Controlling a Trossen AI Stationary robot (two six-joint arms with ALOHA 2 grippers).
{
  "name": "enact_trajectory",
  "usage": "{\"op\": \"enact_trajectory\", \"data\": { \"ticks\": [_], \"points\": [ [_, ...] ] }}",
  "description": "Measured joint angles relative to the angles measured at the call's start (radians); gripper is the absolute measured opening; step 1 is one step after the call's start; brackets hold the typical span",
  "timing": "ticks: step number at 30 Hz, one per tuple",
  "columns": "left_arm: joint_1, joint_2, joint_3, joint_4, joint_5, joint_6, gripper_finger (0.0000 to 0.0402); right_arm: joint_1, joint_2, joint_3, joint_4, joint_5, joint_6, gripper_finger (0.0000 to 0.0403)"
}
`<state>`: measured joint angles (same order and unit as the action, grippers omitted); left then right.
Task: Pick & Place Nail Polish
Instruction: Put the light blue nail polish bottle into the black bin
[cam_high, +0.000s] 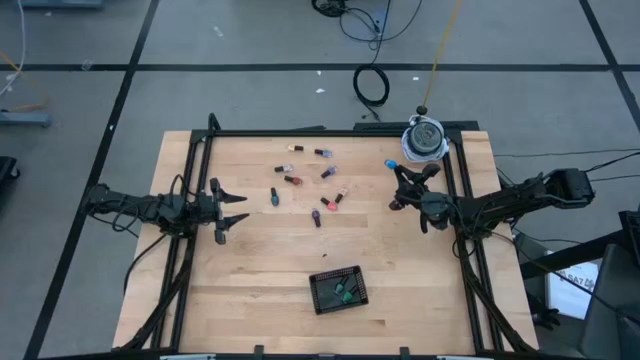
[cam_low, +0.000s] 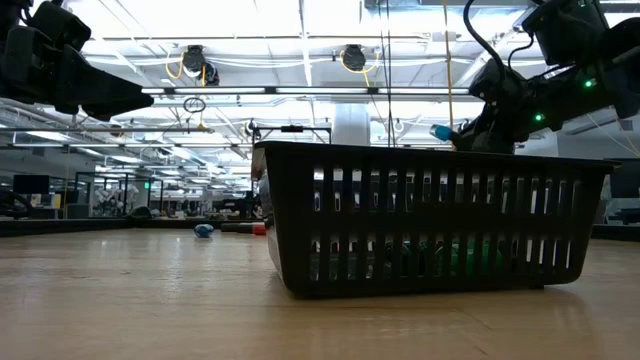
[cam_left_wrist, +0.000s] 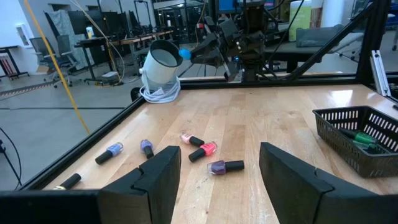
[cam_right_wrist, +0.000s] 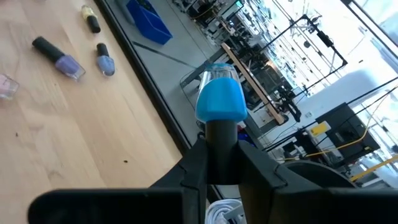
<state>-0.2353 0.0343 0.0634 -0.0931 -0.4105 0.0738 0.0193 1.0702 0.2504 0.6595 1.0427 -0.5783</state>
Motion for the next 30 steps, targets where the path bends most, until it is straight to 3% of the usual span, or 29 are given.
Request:
{"op": "enact_trajectory", "data": {
  "ticks": [12,23,30],
  "points": [
    [0.000,0.000,0.000,0.000,0.000,0.000,0.0214,-0.054,0.000,0.000,-0.012,-0.070,0.109,0.0052],
    [0.000,0.000,0.000,0.000,0.000,0.000,0.0214,-0.129,0.000,0.000,-0.024,-0.370,0.296,0.0050],
    [0.000,0.000,0.000,0.000,0.000,0.000,0.0214,-0.204,0.000,0.000,-0.024,-0.627,0.472,0.0050]
  ]
}}
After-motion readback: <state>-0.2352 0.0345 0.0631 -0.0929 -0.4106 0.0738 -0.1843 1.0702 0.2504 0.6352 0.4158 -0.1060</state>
